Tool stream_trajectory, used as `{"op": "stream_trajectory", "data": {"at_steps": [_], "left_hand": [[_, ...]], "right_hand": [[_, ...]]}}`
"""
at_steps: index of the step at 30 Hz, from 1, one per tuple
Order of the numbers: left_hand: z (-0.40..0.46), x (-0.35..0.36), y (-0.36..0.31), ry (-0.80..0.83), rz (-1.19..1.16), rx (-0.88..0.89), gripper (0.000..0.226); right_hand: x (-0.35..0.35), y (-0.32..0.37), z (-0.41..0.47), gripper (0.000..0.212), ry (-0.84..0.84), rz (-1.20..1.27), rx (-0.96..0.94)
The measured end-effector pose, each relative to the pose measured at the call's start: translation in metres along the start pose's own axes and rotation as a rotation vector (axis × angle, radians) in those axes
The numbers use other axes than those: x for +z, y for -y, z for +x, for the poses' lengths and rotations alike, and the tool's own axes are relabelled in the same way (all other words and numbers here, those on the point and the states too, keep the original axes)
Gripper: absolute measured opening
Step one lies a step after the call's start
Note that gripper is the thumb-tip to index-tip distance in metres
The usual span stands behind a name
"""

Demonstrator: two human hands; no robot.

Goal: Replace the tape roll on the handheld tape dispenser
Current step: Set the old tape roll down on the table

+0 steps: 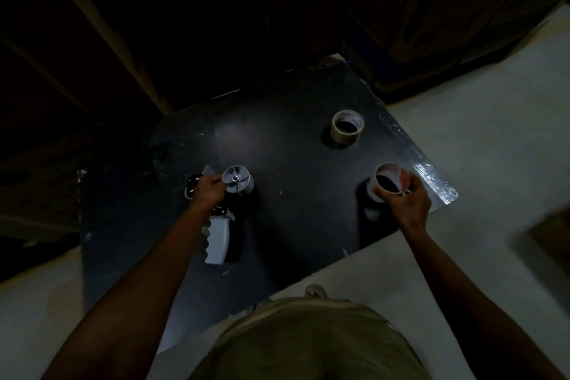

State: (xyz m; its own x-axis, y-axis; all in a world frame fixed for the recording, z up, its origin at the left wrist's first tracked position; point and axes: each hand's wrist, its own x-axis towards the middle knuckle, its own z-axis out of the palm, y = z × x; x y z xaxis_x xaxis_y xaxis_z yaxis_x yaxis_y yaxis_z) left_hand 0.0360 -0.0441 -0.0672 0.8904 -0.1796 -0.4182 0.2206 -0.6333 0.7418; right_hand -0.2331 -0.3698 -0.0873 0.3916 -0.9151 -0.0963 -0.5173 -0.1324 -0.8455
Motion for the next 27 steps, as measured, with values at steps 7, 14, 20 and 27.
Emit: {"op": "stream_trajectory", "data": {"at_steps": [7,14,20,27], "left_hand": [[-0.007,0.005,-0.003,-0.037,0.015,-0.027,0.029],[-0.015,0.006,-0.007,-0.105,-0.056,-0.062,0.028],[-0.009,-0.012,0.005,-0.116,-0.186,-0.033,0.014],[-0.02,-0.032,0.027,-0.158,-0.367,-0.018,0.028]], "right_hand": [[-0.012,-0.02,0.008,0.061,0.001,-0.052,-0.009],[-0.008,-0.003,0.003,0.108,-0.063,-0.092,-0.055],[0.023,0.034,-0.021,0.093,-0.041,-0.109,-0.321],[0.101,0.062,-0.094,0.075,0.439,-0.089,-0.285]]}}
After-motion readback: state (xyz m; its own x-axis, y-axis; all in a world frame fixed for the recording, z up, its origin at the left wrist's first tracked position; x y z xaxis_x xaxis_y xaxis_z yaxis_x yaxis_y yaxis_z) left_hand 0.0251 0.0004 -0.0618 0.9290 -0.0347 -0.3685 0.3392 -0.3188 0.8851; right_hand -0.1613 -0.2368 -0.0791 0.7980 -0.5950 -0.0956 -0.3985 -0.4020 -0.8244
